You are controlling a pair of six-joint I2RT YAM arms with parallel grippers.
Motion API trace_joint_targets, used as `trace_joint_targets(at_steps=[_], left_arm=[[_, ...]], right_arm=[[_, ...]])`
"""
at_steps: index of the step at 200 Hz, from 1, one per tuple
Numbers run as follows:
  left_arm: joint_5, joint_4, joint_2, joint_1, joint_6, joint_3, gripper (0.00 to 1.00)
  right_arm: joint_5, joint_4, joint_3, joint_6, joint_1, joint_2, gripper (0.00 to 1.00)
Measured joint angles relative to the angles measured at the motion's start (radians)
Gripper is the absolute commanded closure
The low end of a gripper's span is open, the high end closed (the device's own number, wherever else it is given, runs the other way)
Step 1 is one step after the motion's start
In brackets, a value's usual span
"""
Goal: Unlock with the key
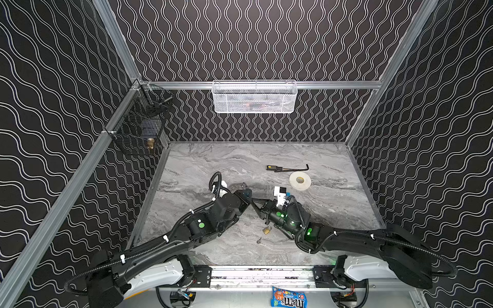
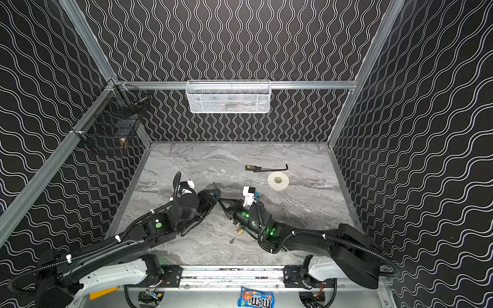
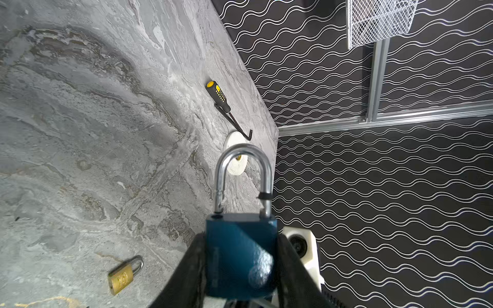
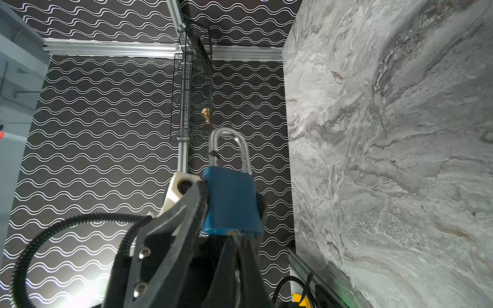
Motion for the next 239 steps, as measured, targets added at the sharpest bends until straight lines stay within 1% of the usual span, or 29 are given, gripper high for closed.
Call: trace_joint_targets(at_steps=[46, 64, 86, 104, 132, 144, 163, 175, 186, 196, 217, 239], left_arm=[[-0.005, -0.078, -0.003, -0.002, 0.048, 0.055, 1.00], [0.001, -0.105, -0.006, -0.002, 0.058, 0.067, 1.00], [0.000, -0.143, -0.011, -0.006, 0.102, 0.101, 1.00], [-0.012, -0.160, -0.013, -0.006, 0.135, 0.119, 1.00], [-0.065, -0.183, -0.023, -0.004, 0.175, 0.127, 1.00], [-0.090, -0.185, -0.031, -0.002, 0.196, 0.136, 1.00], [-0.114, -0.189, -0.045, -0.002, 0.245, 0.146, 1.00], [-0.126, -0.193, -0.055, -0.001, 0.300, 0.148, 1.00], [-0.135, -0.209, -0.064, 0.000, 0.357, 0.154, 1.00], [-0.142, -0.223, -0.072, 0.000, 0.415, 0.157, 1.00], [-0.142, -0.242, -0.108, 0.000, 0.549, 0.142, 1.00], [-0.132, -0.229, -0.161, 0.001, 0.707, 0.088, 1.00]], right_arm=[[-0.003, -0.007, 0.011, -0.058, 0.002, -0.013, 1.00], [-0.008, -0.050, 0.015, -0.101, 0.004, -0.035, 0.95], [-0.009, -0.099, 0.025, -0.160, 0.006, -0.074, 0.89], [-0.009, -0.150, 0.039, -0.208, 0.007, -0.098, 0.87], [-0.013, -0.244, 0.052, -0.266, 0.010, -0.124, 0.76], [-0.012, -0.299, 0.055, -0.291, 0.011, -0.134, 0.66], [-0.011, -0.369, 0.075, -0.338, 0.011, -0.151, 0.54], [-0.012, -0.411, 0.094, -0.369, 0.011, -0.169, 0.46], [-0.013, -0.458, 0.118, -0.401, 0.011, -0.186, 0.38], [-0.012, -0.500, 0.140, -0.433, 0.011, -0.202, 0.32], [-0.024, -0.584, 0.178, -0.494, 0.002, -0.229, 0.27], [-0.042, -0.703, 0.248, -0.567, -0.018, -0.234, 0.22]])
